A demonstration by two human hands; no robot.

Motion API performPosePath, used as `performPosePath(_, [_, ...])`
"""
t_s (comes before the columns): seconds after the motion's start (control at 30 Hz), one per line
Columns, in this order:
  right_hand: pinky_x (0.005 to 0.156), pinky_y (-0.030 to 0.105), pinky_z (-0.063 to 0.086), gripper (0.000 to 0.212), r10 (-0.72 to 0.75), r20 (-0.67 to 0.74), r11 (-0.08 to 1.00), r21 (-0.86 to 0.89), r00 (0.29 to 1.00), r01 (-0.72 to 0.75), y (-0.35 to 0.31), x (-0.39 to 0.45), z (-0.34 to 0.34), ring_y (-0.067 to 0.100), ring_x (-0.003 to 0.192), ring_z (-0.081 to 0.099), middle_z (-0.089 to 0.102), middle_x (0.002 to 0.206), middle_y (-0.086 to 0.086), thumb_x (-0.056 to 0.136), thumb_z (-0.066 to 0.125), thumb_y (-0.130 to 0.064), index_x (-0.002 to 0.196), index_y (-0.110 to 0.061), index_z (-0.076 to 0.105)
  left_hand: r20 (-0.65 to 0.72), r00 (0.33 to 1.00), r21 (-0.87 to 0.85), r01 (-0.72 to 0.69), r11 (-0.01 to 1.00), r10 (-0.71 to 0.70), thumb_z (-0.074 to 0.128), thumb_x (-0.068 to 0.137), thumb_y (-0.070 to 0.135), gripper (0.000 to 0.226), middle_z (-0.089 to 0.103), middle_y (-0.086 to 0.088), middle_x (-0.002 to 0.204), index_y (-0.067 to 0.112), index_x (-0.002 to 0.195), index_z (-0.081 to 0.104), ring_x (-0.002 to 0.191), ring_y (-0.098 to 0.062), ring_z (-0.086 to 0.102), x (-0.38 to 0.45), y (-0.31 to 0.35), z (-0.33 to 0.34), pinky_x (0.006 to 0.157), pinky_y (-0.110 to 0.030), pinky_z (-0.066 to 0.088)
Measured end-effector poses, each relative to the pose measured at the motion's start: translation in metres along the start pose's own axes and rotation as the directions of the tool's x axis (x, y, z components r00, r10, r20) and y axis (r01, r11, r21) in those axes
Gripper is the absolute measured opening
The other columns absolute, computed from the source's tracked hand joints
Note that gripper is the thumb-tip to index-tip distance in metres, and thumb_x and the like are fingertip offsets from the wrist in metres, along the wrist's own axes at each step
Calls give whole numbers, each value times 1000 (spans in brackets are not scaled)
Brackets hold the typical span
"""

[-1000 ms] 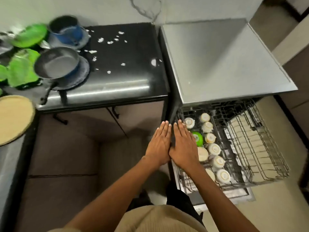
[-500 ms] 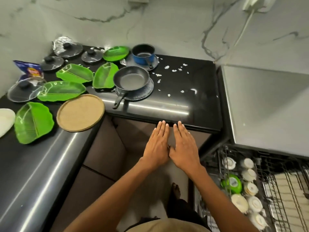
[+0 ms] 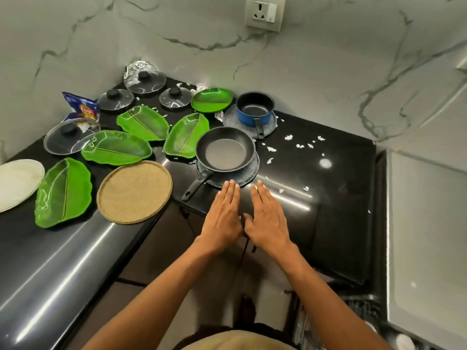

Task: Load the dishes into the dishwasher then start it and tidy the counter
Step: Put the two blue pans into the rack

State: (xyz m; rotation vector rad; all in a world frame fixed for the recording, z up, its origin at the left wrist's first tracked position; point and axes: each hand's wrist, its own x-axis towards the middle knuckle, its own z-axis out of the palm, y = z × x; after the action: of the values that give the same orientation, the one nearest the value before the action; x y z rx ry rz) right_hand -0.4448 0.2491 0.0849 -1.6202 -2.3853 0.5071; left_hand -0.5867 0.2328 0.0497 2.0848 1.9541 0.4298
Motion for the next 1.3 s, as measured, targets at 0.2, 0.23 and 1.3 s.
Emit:
performPosePath(0.2, [124, 31, 5, 80, -129, 64, 992, -4, 990, 129, -7, 61, 5, 16, 156, 4, 7, 169, 5, 97, 57, -29, 161, -13, 13, -47, 979, 23, 200, 979, -199, 57, 84, 12, 89, 3, -16, 165, 2, 157, 8, 154, -25, -6, 25, -30, -15, 126, -38, 3])
performPosePath(0.23, [124, 31, 5, 80, -128, 88, 992, 15, 988, 127, -10, 68, 9, 17, 156, 5, 8, 169, 5, 97, 57, -29, 161, -13, 13, -49, 971, 20, 236, 972, -235, 57, 84, 12, 88, 4, -16, 165, 2, 157, 9, 154, -26, -5, 26, -35, -16, 126, -39, 3])
performPosePath(1.3, [78, 39, 59, 21, 275, 585, -235, 811, 763, -536, -93, 98, 66, 22, 73, 70, 70, 93, 18, 101, 47, -6, 106, -1, 67, 395, 913, -518, 127, 846, 105, 43, 87, -16, 61, 46, -3, 152, 7, 143, 52, 142, -13, 37, 48, -125, -84, 116, -32, 36])
